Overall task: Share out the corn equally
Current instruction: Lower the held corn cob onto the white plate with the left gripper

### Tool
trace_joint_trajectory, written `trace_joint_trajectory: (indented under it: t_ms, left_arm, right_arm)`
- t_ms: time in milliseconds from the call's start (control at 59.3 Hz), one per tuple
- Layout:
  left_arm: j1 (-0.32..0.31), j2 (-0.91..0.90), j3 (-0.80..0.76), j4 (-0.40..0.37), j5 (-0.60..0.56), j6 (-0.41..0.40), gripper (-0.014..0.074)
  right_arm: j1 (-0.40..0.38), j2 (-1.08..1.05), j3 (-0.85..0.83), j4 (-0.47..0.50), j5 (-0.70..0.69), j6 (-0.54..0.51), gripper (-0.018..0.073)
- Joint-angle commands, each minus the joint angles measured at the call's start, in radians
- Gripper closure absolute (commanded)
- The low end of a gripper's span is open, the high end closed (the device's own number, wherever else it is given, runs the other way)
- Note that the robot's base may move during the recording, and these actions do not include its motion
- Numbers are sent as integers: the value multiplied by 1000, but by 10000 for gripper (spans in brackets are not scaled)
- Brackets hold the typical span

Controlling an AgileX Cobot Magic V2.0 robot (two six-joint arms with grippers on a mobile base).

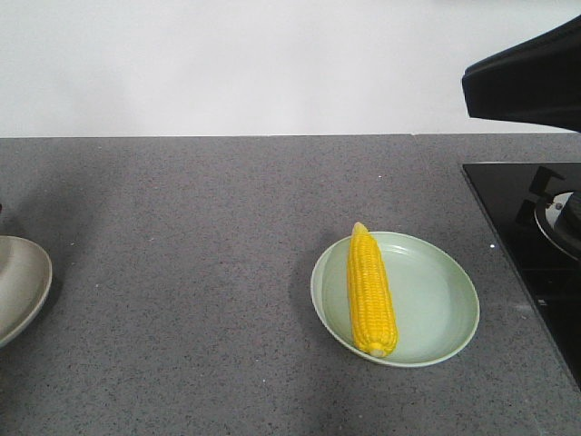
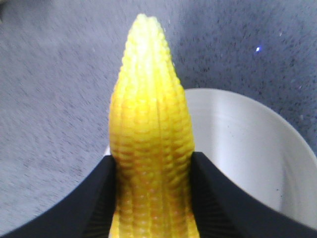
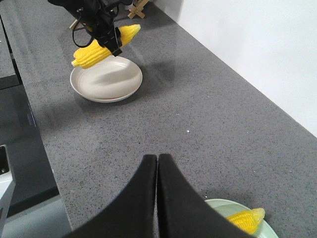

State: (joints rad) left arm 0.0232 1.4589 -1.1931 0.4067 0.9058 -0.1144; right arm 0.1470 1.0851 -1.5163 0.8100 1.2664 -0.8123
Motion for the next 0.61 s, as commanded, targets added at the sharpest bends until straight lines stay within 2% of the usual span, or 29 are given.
trace_joint_trajectory:
  t_ms: [0,354,590]
  left_arm:
    - [12,-2,-24,-13,-56,8,589]
    - [12,42,-24,-42,-60,15,507]
    - [12,42,-24,-42,-37,15,363]
  right_arm:
    - [-7,-9,-26,41,20,-2,565]
    - [-7,-9,-26,41,20,2,565]
    - [-7,-9,-26,41,20,2,565]
